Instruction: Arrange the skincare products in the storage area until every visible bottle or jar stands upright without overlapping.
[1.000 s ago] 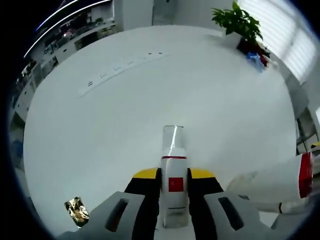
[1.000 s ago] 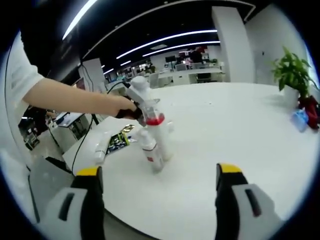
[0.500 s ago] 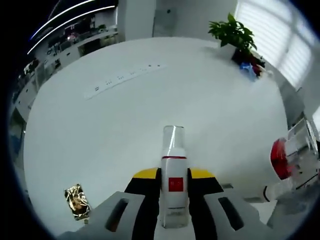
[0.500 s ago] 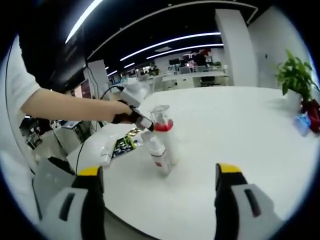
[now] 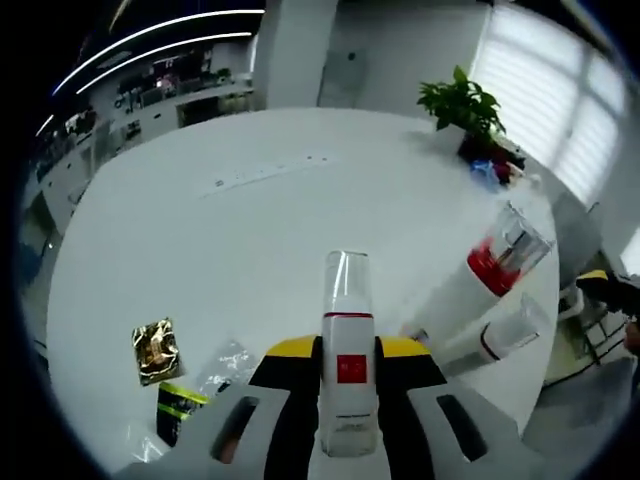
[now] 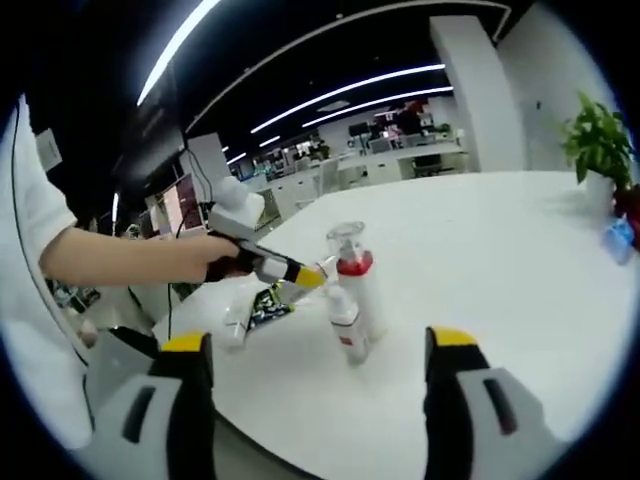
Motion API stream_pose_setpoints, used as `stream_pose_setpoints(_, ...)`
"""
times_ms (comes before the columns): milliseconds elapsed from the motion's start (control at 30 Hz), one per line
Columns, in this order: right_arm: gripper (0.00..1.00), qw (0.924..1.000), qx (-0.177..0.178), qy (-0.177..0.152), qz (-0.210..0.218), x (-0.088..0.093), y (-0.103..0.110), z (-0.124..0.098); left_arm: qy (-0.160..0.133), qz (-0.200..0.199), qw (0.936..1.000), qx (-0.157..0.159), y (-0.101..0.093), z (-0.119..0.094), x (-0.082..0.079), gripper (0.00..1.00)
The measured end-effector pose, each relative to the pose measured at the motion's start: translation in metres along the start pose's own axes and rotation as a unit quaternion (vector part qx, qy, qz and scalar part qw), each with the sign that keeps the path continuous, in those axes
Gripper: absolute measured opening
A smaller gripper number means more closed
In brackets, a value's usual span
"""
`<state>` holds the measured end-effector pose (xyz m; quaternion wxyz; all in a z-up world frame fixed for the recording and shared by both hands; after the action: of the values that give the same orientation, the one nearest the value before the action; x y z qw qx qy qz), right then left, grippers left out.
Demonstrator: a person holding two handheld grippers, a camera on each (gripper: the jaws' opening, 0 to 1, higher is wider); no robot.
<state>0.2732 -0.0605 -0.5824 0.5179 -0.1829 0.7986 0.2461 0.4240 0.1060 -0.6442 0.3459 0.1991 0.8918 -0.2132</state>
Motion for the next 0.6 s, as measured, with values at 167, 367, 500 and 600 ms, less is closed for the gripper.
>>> stream_pose_setpoints(167,0.82,0.9997,-0.024,-0.008,0.005,-0.005,0.012,0.005,-0.034,-0.001,0.9994,0.007,-0.011,-0.026,0.003,0.17)
stream_pose_setpoints(367,0.70,0.9974,-0.067,-0.018,0.018,-0.011,0.032,0.011,-0.077,-0.008,0.9968,0.018,-0.026,-0.059,0.005,0.17)
stream_pose_setpoints(500,0.58,0.9949,-0.094,-0.028,0.024,-0.017,0.045,0.013,-0.107,0.029,0.9937,0.016,-0.038,-0.079,0.007,0.17)
stream_pose_setpoints(600,0.60,0.9934,-0.100,-0.041,0.038,-0.023,0.050,0.015,-0.113,0.038,0.9928,0.012,-0.046,-0.091,0.013,0.17)
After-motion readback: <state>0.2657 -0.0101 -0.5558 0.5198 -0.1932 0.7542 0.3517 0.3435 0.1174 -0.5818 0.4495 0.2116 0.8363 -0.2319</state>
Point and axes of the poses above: the point that each gripper's makers call its tool centre point, and the gripper's own axes: z roughly forward along the fingers, y roughly to its left, x roughly out of its underside, the point moved 4 cm from there along -z, roughly backward along the fingers, and after that the axes turned 4 degrees about -z, right-handed, at the moved point
